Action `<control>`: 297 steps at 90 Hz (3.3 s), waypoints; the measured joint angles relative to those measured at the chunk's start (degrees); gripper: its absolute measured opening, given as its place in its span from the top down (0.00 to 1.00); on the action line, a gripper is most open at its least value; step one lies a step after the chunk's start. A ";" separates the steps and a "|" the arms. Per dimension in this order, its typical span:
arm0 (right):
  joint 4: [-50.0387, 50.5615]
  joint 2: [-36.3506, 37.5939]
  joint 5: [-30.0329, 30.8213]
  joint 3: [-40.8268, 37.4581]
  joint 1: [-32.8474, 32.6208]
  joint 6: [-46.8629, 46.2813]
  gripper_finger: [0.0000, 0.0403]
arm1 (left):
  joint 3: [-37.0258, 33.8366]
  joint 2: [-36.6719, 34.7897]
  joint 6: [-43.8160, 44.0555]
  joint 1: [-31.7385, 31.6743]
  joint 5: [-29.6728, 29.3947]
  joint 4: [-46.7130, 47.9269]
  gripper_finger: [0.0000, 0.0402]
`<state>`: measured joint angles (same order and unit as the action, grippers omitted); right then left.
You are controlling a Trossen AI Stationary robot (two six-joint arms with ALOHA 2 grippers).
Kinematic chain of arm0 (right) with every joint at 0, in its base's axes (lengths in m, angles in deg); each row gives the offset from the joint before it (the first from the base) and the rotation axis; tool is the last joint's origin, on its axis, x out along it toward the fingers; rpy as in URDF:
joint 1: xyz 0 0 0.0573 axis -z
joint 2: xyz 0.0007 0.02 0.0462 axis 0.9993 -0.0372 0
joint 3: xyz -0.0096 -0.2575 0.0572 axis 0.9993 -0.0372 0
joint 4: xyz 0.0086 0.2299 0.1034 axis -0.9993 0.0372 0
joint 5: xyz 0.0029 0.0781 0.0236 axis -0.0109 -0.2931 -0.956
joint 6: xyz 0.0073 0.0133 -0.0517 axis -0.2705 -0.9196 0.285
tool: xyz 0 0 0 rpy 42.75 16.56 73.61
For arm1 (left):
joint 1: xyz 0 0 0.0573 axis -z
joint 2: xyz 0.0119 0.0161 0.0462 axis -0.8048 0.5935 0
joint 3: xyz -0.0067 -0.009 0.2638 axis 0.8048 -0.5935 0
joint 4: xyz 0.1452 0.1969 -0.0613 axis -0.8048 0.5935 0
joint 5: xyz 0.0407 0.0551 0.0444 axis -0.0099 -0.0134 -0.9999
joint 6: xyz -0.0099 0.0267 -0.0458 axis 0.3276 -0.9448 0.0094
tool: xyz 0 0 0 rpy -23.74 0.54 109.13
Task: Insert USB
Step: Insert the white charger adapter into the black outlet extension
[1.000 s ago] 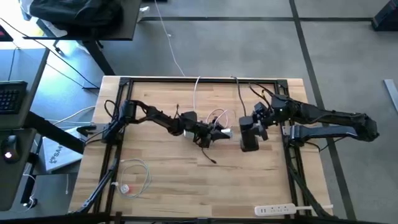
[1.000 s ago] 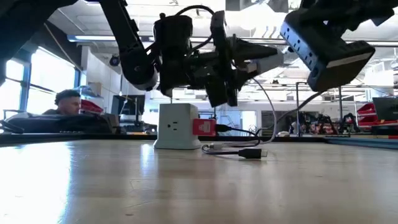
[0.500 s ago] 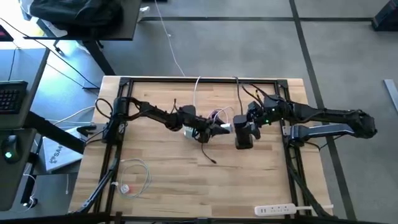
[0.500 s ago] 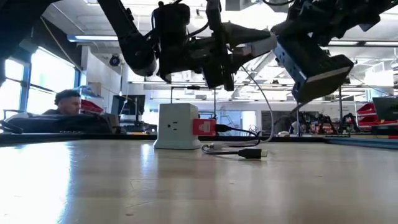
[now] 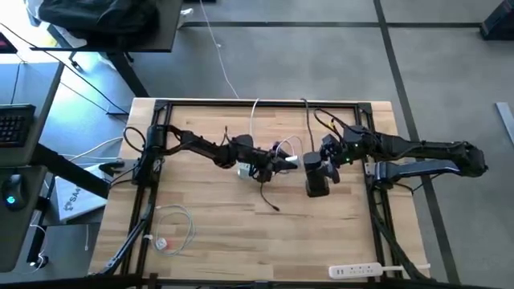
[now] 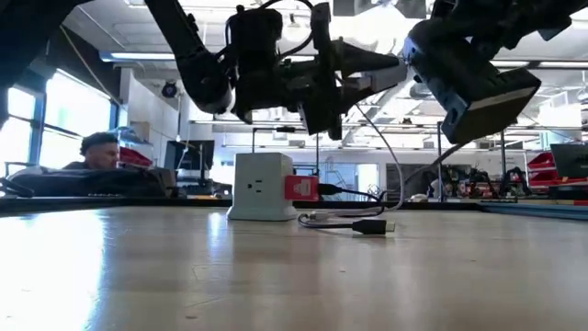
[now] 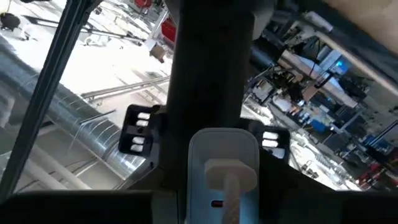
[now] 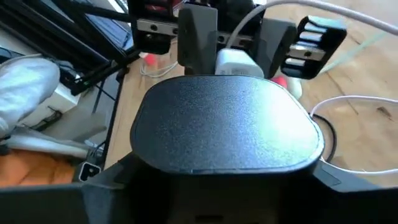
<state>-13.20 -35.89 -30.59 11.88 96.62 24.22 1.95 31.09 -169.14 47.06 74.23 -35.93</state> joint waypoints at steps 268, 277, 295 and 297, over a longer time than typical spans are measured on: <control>-3.43 -6.10 1.69 0.09 -2.23 -2.80 0.45 | 0.20 -0.07 18.69 0.67 5.94 2.60 0.50; -1.88 -4.68 1.47 0.09 -1.78 -2.34 0.45 | 0.17 -0.07 21.17 1.21 5.11 2.68 0.47; 0.30 -2.46 0.43 0.09 0.69 -0.65 0.45 | 0.11 -0.07 21.31 2.69 -0.51 2.82 0.41; 0.33 -2.30 0.19 0.09 0.96 -0.53 0.45 | 0.11 -0.07 20.97 2.85 -1.25 2.82 0.41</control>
<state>-12.88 -38.19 -30.40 11.97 97.58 23.69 2.06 31.03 -148.17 49.91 72.98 -33.12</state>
